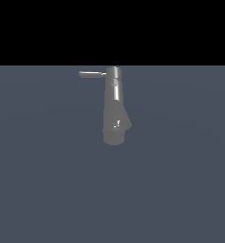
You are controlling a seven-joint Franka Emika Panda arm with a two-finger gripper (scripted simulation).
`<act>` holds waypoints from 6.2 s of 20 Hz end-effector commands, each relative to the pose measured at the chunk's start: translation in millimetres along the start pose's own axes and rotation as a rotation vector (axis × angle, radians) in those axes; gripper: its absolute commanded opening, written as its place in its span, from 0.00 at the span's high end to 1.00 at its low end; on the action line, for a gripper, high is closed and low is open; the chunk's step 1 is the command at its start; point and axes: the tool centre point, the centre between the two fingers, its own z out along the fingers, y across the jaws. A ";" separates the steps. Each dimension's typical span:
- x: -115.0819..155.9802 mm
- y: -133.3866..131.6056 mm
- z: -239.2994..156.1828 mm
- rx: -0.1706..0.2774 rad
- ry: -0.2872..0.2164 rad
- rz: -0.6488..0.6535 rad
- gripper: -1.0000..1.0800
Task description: Turn on the faucet by rotating a designated handle.
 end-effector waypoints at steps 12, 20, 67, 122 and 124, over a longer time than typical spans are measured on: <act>21.3 -3.2 2.7 0.051 -0.019 0.070 1.00; 64.9 -8.9 13.5 0.132 -0.068 0.223 1.00; 329.7 -57.1 225.4 -0.023 -0.174 1.421 1.00; 343.5 -102.3 254.8 -0.072 -0.077 1.546 1.00; 339.2 -102.3 252.5 -0.072 -0.077 1.546 1.00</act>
